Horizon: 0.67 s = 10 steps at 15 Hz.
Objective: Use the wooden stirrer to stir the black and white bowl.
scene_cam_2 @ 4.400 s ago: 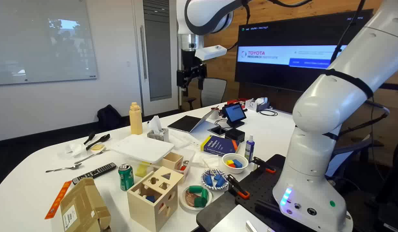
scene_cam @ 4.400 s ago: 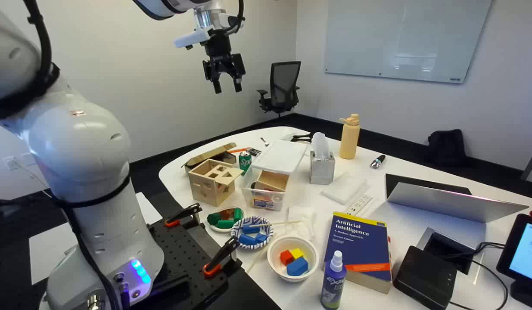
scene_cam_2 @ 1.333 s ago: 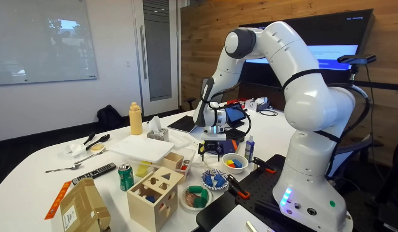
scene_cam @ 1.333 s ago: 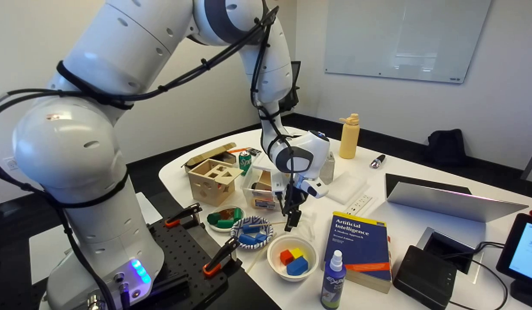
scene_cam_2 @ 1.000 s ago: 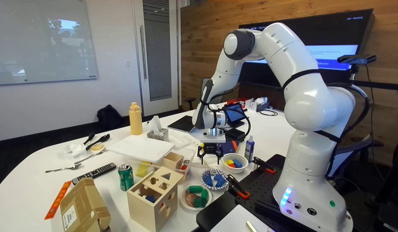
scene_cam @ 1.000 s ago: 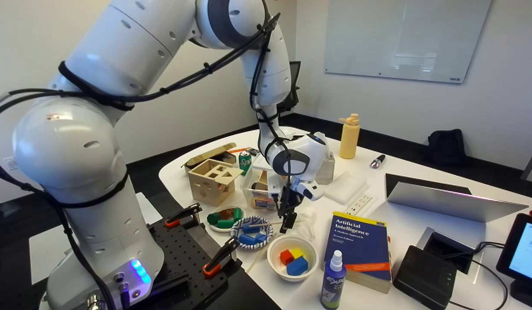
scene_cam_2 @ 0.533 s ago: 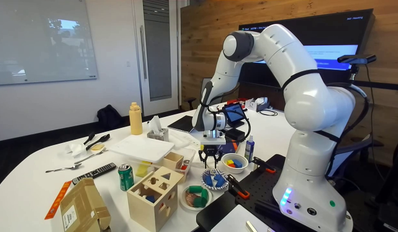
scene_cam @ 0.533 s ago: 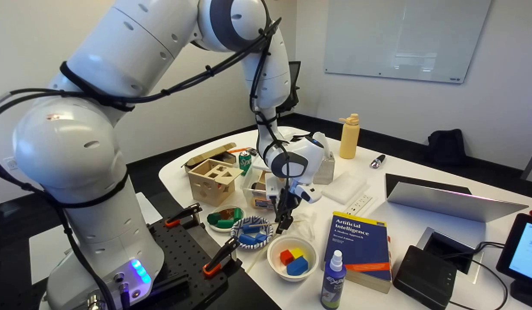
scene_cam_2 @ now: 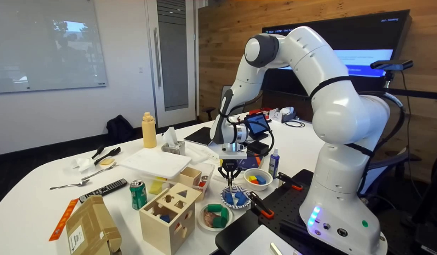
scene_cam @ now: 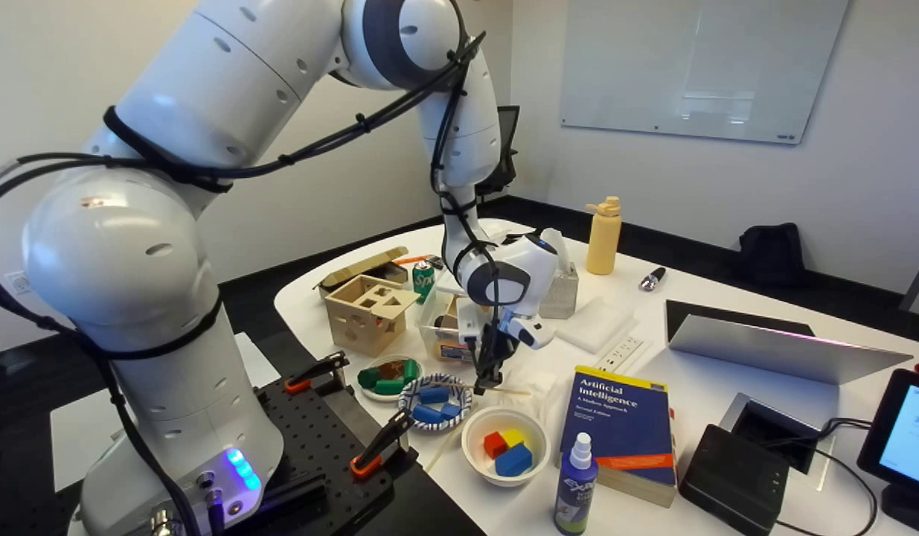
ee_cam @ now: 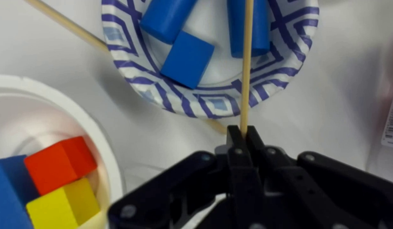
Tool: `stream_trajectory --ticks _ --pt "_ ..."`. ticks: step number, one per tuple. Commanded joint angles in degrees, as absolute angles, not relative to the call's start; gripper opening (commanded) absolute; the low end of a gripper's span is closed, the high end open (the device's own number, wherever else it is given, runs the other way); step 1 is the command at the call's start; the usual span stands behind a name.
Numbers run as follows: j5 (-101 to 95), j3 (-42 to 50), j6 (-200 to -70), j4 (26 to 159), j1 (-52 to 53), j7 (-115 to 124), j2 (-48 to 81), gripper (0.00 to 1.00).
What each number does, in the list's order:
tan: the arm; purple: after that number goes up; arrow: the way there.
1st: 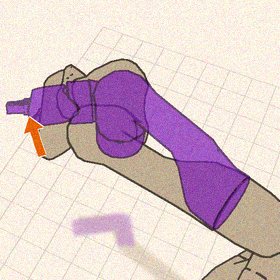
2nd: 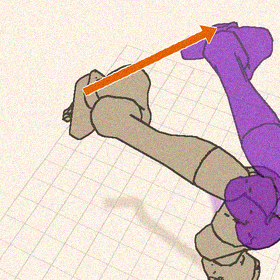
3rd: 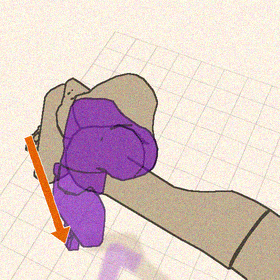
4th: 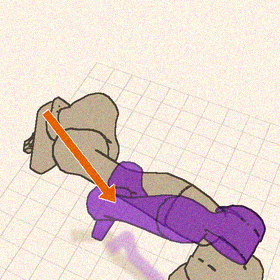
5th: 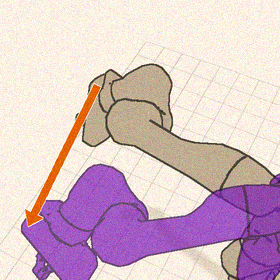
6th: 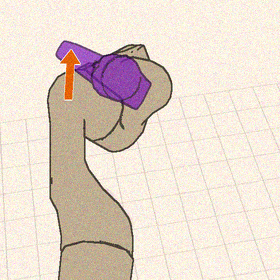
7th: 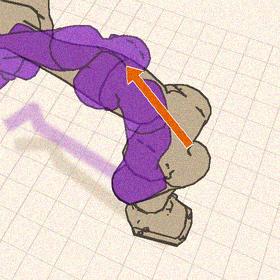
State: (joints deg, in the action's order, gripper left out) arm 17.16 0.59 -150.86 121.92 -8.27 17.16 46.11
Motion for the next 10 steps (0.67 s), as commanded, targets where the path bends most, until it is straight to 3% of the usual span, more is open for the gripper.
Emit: stream_trajectory --ticks 1,7,10 --pt "17.3 1.61 -149.69 122.19 -6.64 16.93 43.92 0.02" --pt "15.52 2.96 -149.8 127.12 -2.27 18.48 34.8 0.02" --pt "10.12 8.56 -153.46 131.07 5.7 25.4 31.23 0.02"
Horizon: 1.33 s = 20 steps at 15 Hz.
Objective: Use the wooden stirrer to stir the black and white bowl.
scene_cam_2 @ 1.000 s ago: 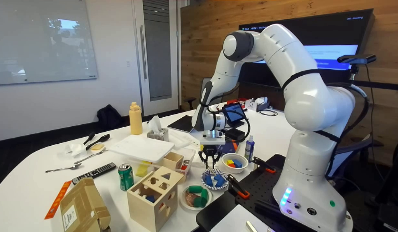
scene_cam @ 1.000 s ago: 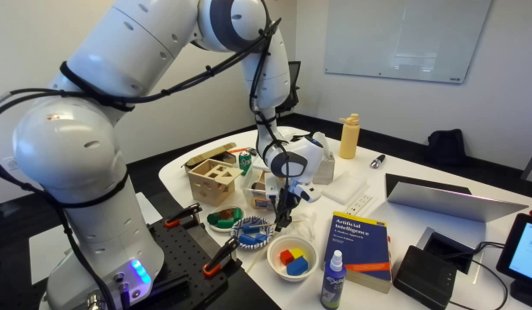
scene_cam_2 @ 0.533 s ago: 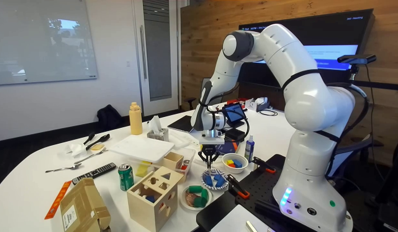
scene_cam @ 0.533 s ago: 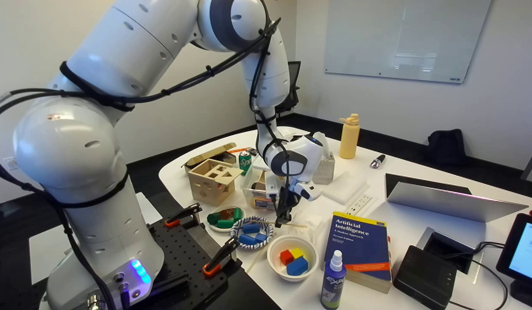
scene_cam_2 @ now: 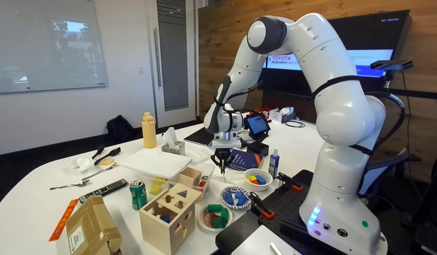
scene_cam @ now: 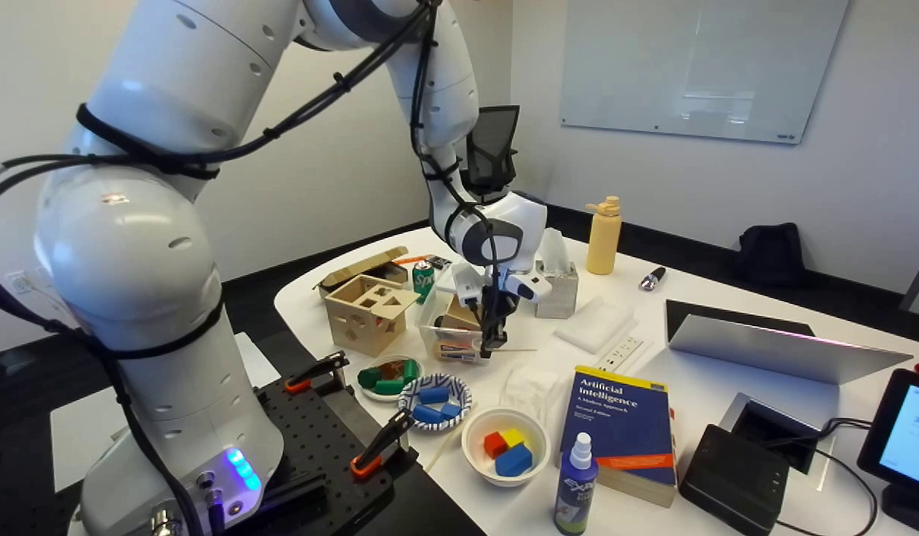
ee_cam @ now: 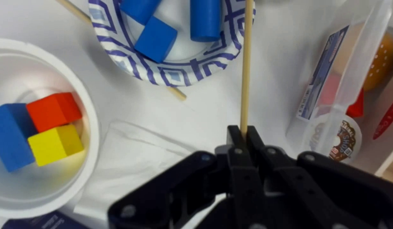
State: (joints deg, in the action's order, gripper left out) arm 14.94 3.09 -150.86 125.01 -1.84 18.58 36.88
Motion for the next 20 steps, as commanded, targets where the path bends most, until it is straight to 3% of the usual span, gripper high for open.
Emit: stream_trajectory --ticks 1,9,13,14,18,20 --pt "7.06 11.53 -155.17 132.78 9.18 29.4 30.46 0.02" --pt "-7.29 34.96 -171.98 144.4 37.94 61.76 37.3 0.02" --pt "-1.47 34.91 -172.7 144.6 40.07 60.59 39.48 0.02" --pt "-0.27 34.84 -172.92 144.59 40.85 60.45 40.5 0.06" --pt "0.11 34.92 -172.92 144.24 40.71 60.28 41.01 0.06" --pt "0.73 35.93 -171.36 142.02 43.45 62.36 44.44 0.02"
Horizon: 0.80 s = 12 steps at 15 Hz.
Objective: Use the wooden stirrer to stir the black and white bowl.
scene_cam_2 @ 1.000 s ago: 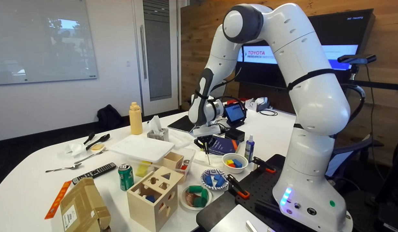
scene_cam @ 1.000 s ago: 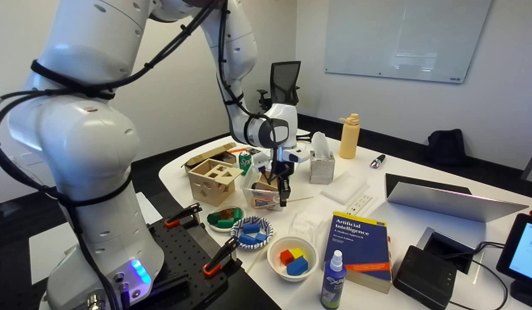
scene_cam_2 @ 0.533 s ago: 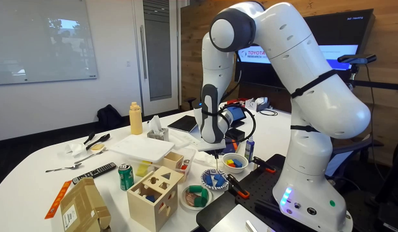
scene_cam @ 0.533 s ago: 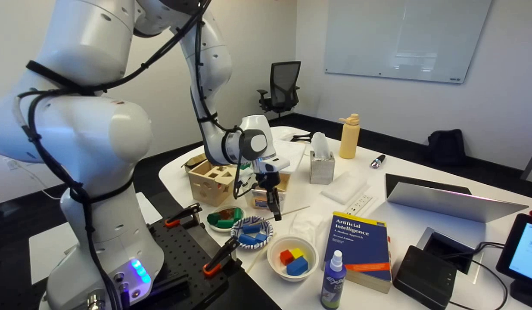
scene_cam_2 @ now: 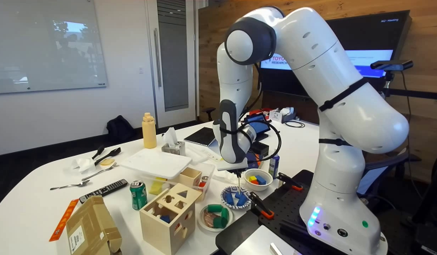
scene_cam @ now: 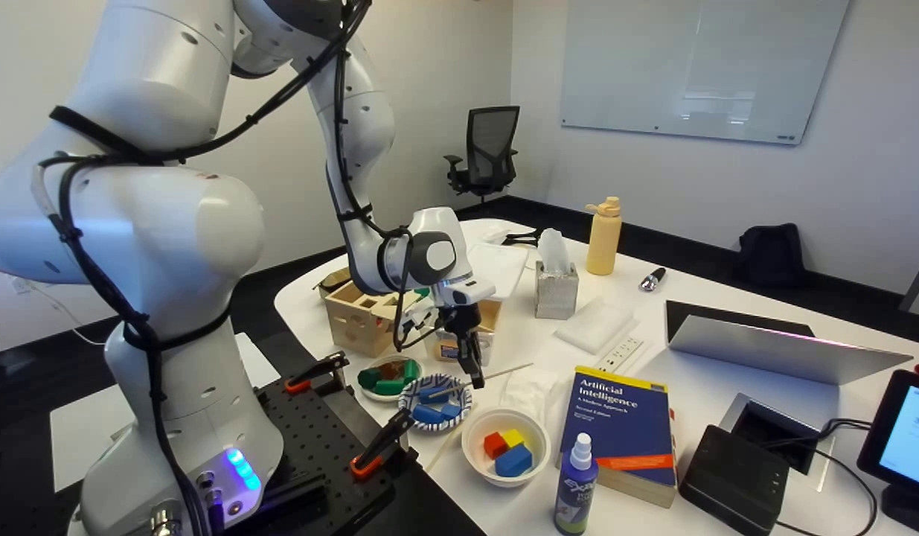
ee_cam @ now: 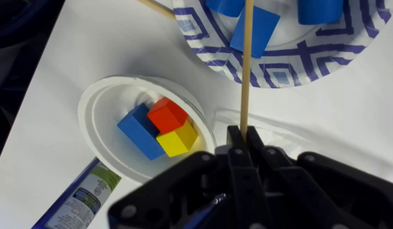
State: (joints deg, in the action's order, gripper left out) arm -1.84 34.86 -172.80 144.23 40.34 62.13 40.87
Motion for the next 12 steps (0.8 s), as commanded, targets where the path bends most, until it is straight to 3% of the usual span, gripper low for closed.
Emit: stream_trajectory --ticks 1,12 --pt "1.51 36.17 -171.87 141.34 44.47 63.21 45.85 0.02" --pt "11.77 41.32 -171.73 136.3 57.02 69.3 59.13 0.02"
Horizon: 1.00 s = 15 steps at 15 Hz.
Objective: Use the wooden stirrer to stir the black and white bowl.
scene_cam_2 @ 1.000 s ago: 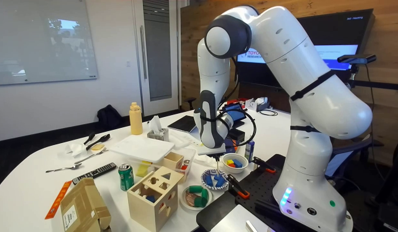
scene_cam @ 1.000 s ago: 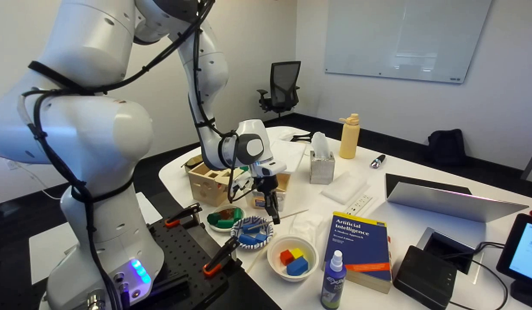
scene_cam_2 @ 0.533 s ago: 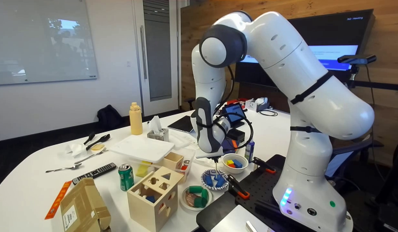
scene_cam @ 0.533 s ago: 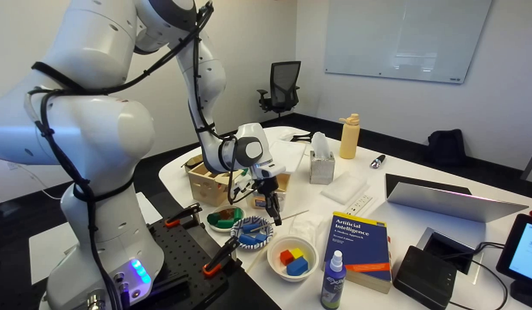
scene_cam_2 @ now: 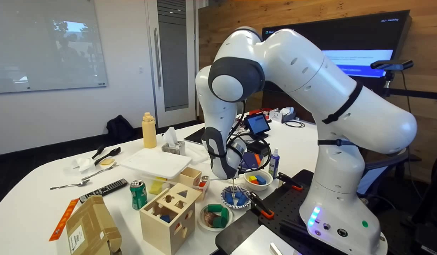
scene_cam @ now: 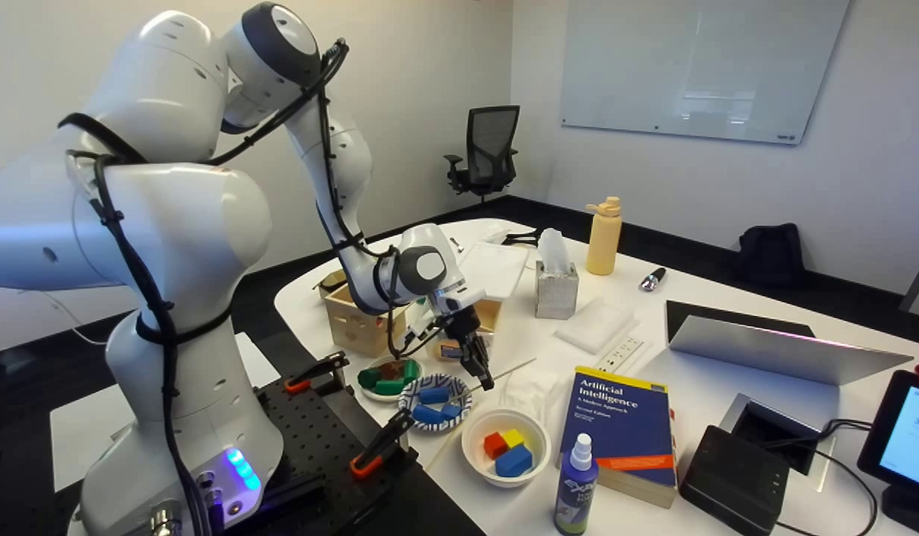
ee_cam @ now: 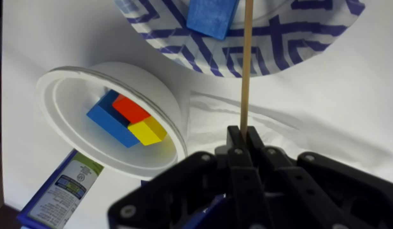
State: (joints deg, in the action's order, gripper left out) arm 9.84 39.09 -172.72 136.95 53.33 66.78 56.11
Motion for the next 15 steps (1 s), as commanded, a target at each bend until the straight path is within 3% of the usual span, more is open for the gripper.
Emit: stream_trajectory --ticks 1,15 --pt "12.23 42.01 -171.08 136.34 58.18 69.67 60.1 0.02" --pt "11.24 38.58 -170.33 137.57 57.12 63.25 56.98 0.02"
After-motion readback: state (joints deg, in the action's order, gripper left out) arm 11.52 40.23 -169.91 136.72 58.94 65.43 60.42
